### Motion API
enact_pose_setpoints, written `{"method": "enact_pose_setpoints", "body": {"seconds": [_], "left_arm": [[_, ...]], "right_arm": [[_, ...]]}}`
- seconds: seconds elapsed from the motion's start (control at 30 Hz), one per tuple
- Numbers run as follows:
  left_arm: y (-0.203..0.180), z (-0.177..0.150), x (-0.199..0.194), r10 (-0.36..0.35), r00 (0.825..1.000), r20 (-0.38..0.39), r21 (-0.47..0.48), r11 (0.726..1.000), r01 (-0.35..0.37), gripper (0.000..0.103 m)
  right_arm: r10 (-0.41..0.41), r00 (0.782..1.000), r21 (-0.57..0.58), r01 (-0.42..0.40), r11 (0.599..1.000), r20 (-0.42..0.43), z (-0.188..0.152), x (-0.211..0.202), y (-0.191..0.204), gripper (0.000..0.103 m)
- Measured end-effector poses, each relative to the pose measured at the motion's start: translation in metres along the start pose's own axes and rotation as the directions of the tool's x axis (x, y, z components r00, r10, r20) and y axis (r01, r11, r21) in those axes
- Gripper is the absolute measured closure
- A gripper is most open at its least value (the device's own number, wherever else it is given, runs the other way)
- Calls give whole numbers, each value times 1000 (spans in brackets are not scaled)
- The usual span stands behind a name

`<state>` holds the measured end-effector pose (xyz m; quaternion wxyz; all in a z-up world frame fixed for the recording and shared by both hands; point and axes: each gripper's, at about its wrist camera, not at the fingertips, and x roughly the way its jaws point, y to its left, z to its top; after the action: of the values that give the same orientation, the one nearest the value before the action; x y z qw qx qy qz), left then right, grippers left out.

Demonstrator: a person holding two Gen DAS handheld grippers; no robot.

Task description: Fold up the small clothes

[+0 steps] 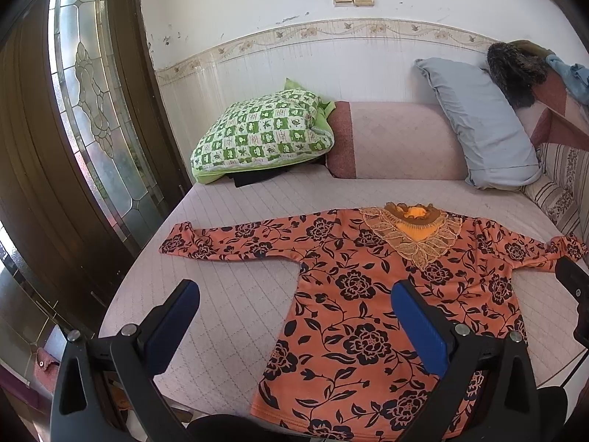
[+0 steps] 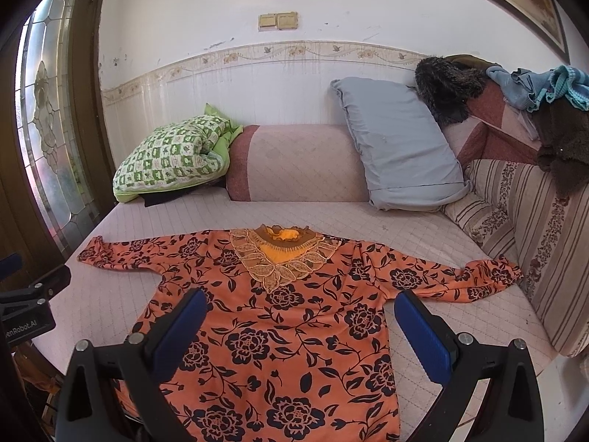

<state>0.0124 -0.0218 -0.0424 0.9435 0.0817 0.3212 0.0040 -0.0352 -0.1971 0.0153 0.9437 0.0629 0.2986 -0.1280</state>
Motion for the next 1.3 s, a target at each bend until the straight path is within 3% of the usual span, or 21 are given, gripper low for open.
{"method": "enact_pose_setpoints", "body": {"seconds": [0.43, 0.83, 1.13, 1.3], "left_arm": [[-2, -3, 15, -5, 1000, -30, -2, 1000, 5, 0], [-24, -11, 73, -116, 981, -157, -10, 993, 116, 0], [-49, 0, 109, -60, 986, -154, 37, 997, 67, 0], [-64, 7, 129, -69, 987, -148, 46, 996, 76, 0]], "right_arm": [[1, 1000, -4, -1, 1000, -19, -3, 12, 2, 0], [-5, 999, 21, 6, 1000, -45, -2, 48, -7, 0], [-41, 997, 41, 44, 998, -68, 2, 90, -25, 0], [-57, 995, 64, 63, 996, -86, 3, 115, -41, 0]]}}
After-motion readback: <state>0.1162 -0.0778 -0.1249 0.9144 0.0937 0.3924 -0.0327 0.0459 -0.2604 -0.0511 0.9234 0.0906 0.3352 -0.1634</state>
